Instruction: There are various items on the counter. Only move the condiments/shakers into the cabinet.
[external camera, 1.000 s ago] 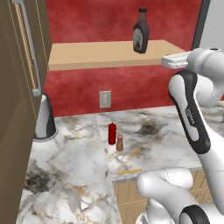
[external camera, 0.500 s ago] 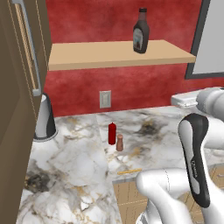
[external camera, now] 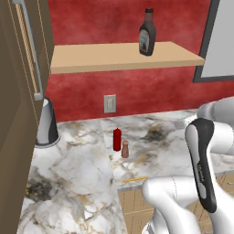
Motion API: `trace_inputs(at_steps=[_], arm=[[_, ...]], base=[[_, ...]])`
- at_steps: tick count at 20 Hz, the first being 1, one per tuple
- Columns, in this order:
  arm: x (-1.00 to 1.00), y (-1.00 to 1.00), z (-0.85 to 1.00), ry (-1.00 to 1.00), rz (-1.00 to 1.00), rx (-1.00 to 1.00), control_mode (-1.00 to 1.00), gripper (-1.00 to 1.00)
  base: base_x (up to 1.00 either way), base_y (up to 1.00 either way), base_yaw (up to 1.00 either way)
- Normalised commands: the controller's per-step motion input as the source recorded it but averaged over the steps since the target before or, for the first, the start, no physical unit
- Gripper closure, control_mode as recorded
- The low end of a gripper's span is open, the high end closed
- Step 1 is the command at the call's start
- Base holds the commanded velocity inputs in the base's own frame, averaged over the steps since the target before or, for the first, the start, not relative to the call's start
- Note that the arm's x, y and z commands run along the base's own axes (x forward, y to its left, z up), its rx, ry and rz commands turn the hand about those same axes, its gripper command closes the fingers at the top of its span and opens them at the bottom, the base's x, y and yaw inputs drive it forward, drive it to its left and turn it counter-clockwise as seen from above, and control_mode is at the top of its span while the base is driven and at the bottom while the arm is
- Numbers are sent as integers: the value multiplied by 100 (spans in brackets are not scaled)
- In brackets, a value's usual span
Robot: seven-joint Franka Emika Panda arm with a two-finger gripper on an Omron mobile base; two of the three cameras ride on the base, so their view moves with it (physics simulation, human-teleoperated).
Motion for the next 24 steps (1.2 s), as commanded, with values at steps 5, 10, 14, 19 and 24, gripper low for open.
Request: trace_inputs(at_steps=[5,10,14,19,24], arm=[[38,19,-45,48,13,1,-100,-100],[3,26,-21,5,0,0,-100,-100],[0,53,-38,0,-3,0,-100,-100],[0,63,-34,0,-9,0,-100,-100],[1,64,-36,0,-12,0,-100,-100]], base=[[0,0,0],[0,0,0],[0,0,0],[0,0,0],[0,0,0]])
